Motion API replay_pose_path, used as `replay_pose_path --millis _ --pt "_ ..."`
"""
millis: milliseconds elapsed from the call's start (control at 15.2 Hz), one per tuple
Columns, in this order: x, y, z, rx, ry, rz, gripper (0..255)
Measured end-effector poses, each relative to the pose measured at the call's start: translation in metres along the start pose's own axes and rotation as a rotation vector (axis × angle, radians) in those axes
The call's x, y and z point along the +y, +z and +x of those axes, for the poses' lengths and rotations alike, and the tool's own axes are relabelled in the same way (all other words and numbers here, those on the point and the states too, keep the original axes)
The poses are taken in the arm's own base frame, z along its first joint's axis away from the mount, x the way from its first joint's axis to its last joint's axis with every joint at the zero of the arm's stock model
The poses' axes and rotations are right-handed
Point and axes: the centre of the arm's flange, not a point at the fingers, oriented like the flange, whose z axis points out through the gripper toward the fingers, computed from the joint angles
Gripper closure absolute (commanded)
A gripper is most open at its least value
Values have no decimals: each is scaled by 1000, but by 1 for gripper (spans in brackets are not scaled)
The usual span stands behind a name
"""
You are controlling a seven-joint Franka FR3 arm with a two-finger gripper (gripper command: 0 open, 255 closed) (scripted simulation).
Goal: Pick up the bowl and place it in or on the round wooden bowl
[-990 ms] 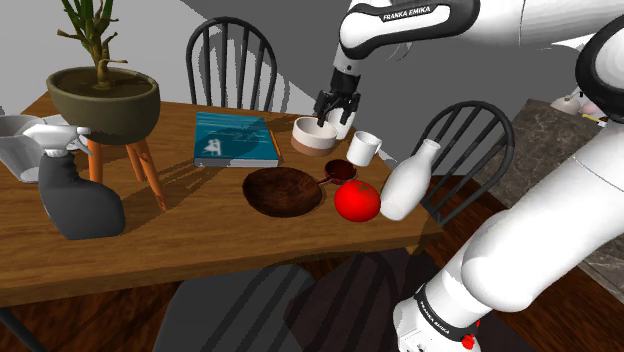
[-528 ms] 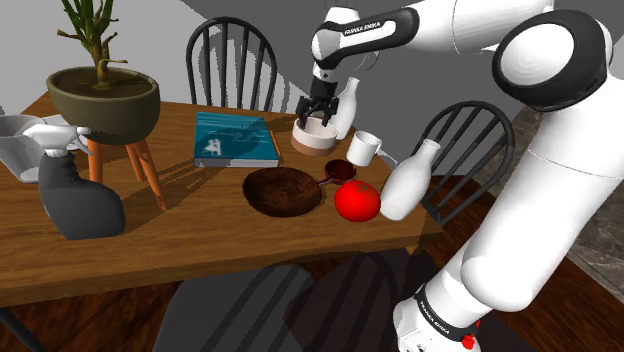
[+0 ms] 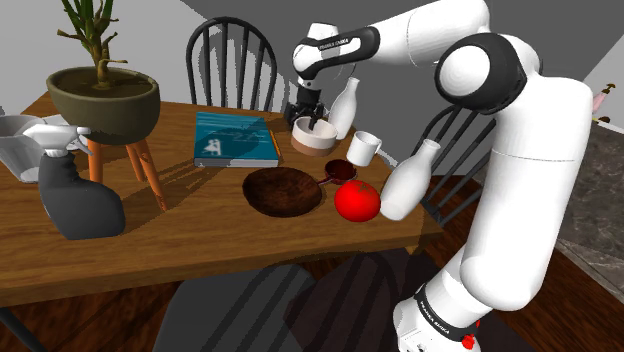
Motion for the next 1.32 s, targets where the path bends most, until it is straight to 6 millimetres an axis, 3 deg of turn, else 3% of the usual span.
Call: replay_pose_path --millis 330,726,792,1320 --pt "0 26 1 0 0 0 0" --pt "0 30 0 0 0 0 0" --pt "0 30 0 0 0 0 255" --pt "0 30 0 1 0 0 255"
